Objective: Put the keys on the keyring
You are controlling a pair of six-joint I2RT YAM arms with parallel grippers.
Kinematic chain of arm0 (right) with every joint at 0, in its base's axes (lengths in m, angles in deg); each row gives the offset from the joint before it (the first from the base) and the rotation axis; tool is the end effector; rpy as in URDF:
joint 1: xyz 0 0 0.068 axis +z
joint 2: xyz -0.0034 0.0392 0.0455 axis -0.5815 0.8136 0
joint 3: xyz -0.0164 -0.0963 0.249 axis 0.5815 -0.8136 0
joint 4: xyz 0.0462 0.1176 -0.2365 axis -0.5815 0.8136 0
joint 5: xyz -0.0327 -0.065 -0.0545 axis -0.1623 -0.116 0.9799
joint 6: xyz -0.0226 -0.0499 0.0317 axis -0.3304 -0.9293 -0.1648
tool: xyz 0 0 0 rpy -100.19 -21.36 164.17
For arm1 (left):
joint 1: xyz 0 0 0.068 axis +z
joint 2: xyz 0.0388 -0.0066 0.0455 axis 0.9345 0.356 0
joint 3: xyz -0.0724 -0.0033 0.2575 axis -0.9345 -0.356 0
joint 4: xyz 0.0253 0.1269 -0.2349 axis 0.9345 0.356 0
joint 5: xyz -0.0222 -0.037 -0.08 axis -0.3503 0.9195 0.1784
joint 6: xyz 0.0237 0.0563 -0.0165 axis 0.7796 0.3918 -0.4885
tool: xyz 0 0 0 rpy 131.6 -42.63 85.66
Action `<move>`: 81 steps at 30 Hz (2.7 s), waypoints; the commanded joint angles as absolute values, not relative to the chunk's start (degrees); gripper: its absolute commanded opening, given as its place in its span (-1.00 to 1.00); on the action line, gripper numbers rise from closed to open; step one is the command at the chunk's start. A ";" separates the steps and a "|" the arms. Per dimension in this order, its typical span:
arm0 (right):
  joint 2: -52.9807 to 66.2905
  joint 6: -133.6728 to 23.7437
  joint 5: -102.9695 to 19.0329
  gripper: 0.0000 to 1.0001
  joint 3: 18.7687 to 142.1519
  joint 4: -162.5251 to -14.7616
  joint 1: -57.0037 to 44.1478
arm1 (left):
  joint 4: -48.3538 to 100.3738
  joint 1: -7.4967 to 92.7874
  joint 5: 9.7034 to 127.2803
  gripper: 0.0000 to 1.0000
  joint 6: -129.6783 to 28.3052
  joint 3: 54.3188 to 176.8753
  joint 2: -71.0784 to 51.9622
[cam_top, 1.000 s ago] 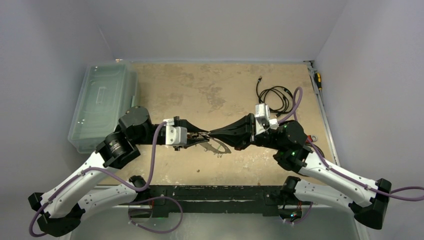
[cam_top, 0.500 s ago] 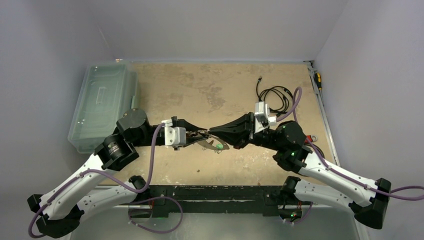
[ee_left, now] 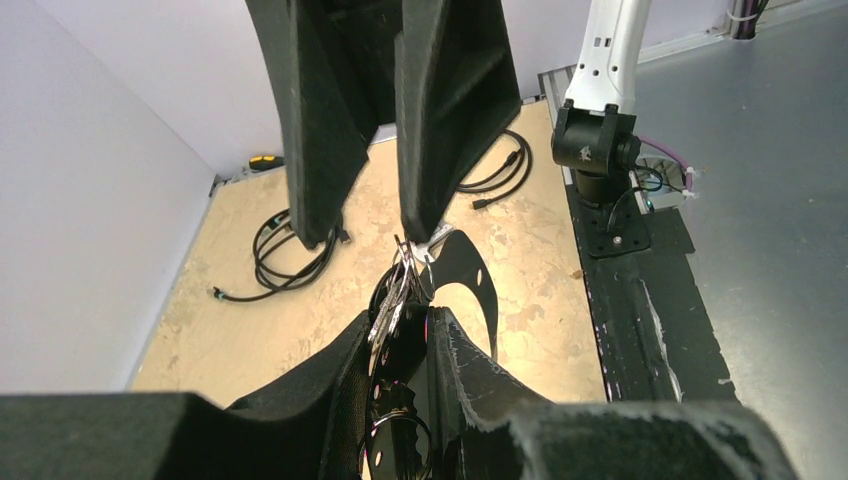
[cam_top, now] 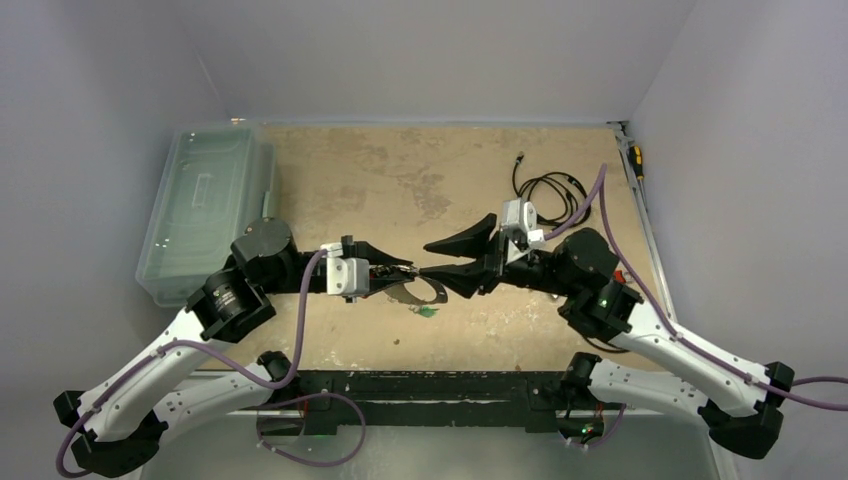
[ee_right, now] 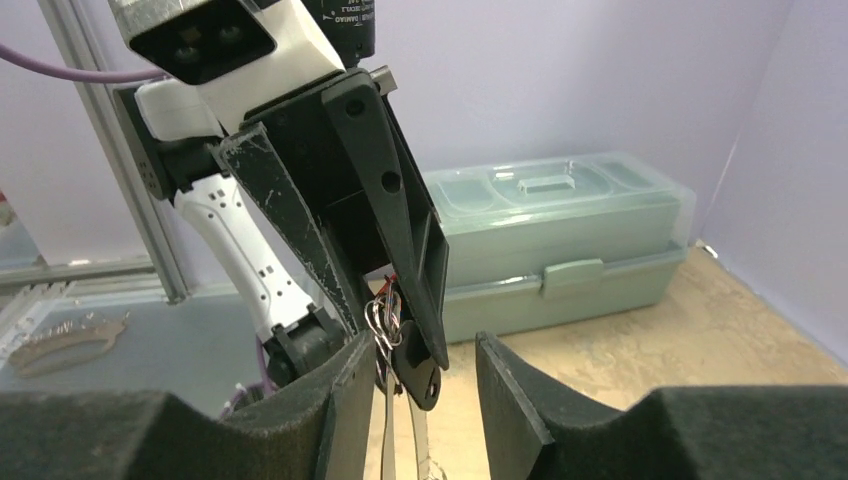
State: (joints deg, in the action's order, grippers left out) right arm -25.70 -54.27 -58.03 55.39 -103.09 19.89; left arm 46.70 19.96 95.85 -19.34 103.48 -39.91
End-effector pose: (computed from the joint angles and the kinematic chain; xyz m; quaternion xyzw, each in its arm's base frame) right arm 0.1052 0.1871 0.4079 -0.3897 0.4737 0.5131 0.6005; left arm 0.0953 -0.1537 0.4126 0.5654 0.4535 -0.3811 0.5739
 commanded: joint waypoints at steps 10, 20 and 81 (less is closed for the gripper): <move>-23.14 -71.81 -59.50 -0.14 72.56 -73.85 19.68 | 47.23 20.01 96.84 -1.00 -18.34 105.44 -38.77; -19.38 -74.30 -63.05 -0.37 75.91 -67.16 19.71 | 47.12 19.96 95.94 -1.00 -19.29 105.93 -37.76; -22.67 -70.45 -61.87 -0.27 69.59 -75.07 19.71 | 40.86 19.94 93.30 -1.00 -23.33 102.40 -38.56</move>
State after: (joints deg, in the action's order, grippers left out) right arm -24.93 -71.91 -59.63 69.29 -76.22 19.67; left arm 44.95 19.96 92.61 -22.16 102.41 -37.85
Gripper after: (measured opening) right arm 0.390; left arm 0.225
